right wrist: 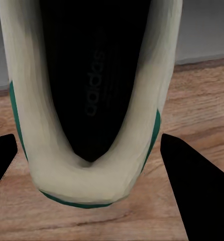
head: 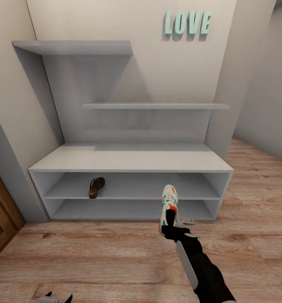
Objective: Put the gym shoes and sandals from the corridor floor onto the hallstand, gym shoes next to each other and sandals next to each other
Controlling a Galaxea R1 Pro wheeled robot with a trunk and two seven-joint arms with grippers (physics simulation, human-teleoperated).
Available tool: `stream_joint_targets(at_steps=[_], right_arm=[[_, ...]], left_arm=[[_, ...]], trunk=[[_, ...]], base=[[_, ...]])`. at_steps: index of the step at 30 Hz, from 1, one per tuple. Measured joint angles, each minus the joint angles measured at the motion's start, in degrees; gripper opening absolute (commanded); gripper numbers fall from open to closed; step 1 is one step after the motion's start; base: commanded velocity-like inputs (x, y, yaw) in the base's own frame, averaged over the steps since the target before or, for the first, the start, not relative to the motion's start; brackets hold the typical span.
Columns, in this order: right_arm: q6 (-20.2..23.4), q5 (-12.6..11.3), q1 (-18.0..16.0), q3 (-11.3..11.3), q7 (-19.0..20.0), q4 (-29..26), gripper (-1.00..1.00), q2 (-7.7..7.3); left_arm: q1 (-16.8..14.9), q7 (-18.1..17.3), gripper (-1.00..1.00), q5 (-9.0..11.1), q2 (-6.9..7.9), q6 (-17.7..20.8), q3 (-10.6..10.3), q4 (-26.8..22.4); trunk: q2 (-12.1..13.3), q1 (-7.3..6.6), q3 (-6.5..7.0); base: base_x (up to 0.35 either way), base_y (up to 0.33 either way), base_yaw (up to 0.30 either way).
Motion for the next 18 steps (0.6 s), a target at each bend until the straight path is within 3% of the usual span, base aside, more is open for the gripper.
stream_joint_targets(at_steps=[1, 2, 3, 9, 18], right_arm=[[-0.18, -0.72, 0.0, 0.04, -8.06, 0.01, -1.0, 0.29], [0.57, 1.35, -0.02, -0.58, -14.73, -0.03, -1.0, 0.28], [-0.01, -0.11, -0.01, -0.03, -14.93, 0.02, -1.0, 0.32], [0.06, 0.21, -0.03, -0.09, -15.13, 0.24, -1.0, 0.3], [0.26, 0.31, -0.11, -0.19, -15.16, 0.32, -1.0, 0.08]], left_arm=[[-0.01, 0.0, 1.0, -0.64, 0.01, 0.0, 0.0, 0.0], [0.02, 0.02, 1.0, -0.96, 0.01, 0.01, 0.03, -0.04], [0.0, 0.03, 1.0, -1.27, 0.0, 0.01, 0.05, -0.02], [0.0, 0.08, 1.0, -2.58, 0.0, 0.01, 0.1, -0.04], [0.0, 0.02, 1.0, -2.83, 0.01, 0.06, -0.12, 0.03]], trunk=[[0.0, 0.0, 0.0], [0.0, 0.0, 0.0], [0.0, 0.0, 0.0], [0.0, 0.0, 0.0], [0.0, 0.0, 0.0]], base=[[0.0, 0.0, 0.0], [0.0, 0.0, 0.0], [0.0, 0.0, 0.0], [0.0, 0.0, 0.0], [0.0, 0.0, 0.0]])
